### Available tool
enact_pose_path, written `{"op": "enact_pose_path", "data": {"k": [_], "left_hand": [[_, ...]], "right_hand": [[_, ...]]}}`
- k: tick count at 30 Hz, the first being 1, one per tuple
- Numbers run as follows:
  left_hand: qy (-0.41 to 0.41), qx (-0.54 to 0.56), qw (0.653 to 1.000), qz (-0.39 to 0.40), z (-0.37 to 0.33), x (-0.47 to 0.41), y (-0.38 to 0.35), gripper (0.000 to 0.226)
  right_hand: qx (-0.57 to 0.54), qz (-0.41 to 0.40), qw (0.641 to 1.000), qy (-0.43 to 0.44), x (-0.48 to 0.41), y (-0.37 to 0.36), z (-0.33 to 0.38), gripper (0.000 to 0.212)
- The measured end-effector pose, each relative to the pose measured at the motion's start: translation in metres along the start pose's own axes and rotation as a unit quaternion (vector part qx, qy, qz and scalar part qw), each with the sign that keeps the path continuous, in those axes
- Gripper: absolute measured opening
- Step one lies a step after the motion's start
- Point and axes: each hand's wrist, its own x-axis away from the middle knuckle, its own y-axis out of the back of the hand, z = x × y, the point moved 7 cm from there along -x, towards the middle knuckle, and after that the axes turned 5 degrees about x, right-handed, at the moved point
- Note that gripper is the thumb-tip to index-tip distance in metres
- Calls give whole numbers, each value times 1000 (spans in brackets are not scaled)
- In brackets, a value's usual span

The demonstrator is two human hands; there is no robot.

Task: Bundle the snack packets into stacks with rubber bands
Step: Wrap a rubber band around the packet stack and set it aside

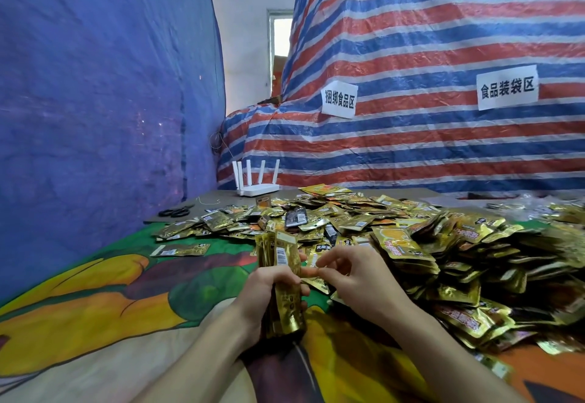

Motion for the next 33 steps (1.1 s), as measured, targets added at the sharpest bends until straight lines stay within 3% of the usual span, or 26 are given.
{"op": "enact_pose_path", "data": {"k": [7,12,16,26,33], "left_hand": [[24,13,998,52,3,1,-7,50],[0,-14,1000,-4,2,0,1,51],[35,-4,999,11,3,4,-3,43],[39,34,997,49,3,4,-11,52],[42,17,997,56,3,6,-11,58]], "right_hand": [[-17,13,1000,-18,0,1,0,8],[-80,2,997,-12,3,5,5,6],[-130,7,992,-5,5,5,9,4],[-223,-1,967,-125,3,11,-8,7],[-236,32,960,-148,3,9,-7,19]]}}
